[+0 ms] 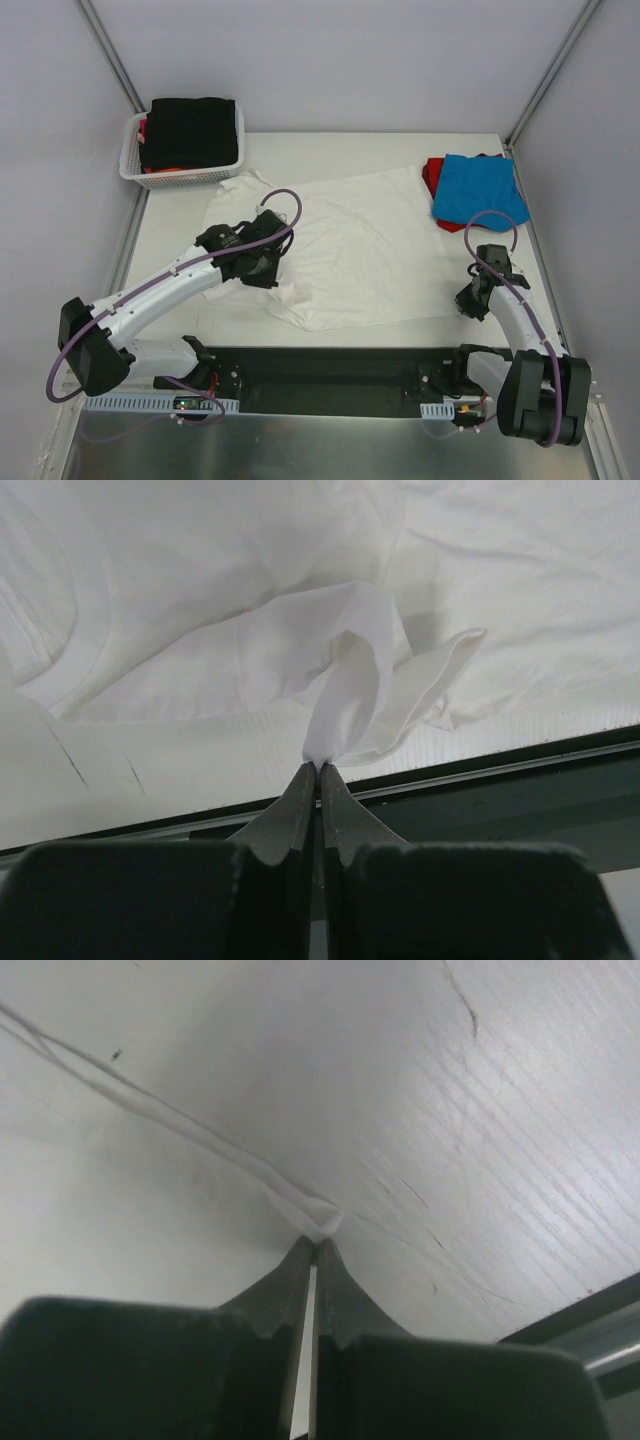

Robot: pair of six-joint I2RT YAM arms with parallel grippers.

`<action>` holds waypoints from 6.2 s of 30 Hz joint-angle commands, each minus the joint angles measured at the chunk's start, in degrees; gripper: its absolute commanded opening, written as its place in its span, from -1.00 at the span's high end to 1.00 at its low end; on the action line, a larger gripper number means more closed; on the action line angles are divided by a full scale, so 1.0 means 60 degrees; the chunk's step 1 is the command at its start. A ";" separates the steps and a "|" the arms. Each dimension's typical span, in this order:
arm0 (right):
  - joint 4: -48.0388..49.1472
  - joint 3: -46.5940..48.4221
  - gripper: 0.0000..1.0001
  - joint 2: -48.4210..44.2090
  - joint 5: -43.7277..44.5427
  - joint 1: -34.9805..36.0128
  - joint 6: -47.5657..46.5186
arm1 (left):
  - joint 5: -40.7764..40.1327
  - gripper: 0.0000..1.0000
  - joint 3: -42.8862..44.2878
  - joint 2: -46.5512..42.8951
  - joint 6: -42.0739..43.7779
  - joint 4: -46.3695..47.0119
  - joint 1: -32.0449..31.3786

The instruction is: Fold and stack the t-shirts

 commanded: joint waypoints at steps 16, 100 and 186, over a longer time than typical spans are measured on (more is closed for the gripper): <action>-0.1092 0.1958 0.98 -0.0689 -0.0377 0.0000 -0.0634 | -0.0599 1.00 0.0309 -0.0032 -0.0326 -0.0351 0.0126; -0.2265 0.4875 0.98 0.1188 -0.3380 -0.0966 -0.3023 | 0.0043 1.00 0.1540 -0.3692 -0.5453 -0.5713 0.0024; -0.2134 0.9445 0.98 0.7294 -0.3498 0.0103 -0.3682 | -0.3354 1.00 0.0281 0.0979 -0.2818 -0.2418 0.3669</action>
